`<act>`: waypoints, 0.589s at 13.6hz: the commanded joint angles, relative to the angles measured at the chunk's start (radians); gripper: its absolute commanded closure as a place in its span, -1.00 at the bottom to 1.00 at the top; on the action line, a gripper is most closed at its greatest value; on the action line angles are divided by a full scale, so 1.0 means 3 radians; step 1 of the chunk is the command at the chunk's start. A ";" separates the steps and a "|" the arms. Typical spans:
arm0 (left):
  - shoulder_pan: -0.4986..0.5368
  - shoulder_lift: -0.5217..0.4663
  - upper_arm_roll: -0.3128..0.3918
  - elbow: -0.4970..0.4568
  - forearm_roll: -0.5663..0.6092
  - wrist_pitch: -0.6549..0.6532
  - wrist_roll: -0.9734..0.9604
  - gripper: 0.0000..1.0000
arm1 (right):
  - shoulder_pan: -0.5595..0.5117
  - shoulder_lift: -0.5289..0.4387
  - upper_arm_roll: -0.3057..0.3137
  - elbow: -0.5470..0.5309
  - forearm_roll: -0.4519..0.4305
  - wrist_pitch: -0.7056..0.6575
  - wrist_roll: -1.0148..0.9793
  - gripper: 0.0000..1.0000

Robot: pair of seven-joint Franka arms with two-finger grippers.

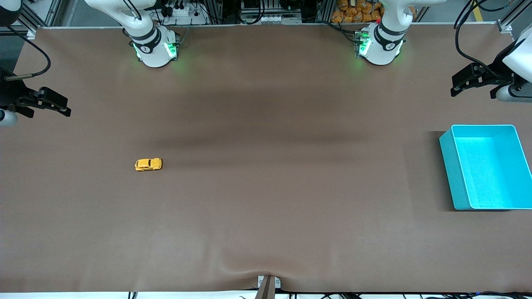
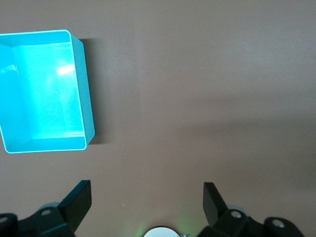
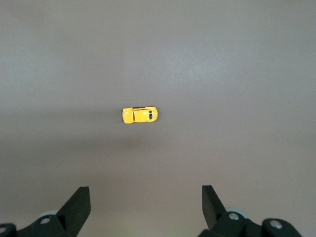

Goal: Wind and store yellow beetle car

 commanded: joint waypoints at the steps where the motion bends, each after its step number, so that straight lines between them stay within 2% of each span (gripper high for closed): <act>1: 0.0023 -0.0057 -0.0024 -0.0053 0.0043 0.0030 -0.0043 -1.00 | 0.0048 0.0004 -0.0040 -0.0009 -0.0030 0.0011 0.0060 -1.00; 8: 0.0023 -0.0057 -0.0024 -0.0048 0.0048 0.0030 -0.0043 -1.00 | 0.0048 0.0014 -0.0040 -0.0009 0.0006 0.0021 0.0060 -1.00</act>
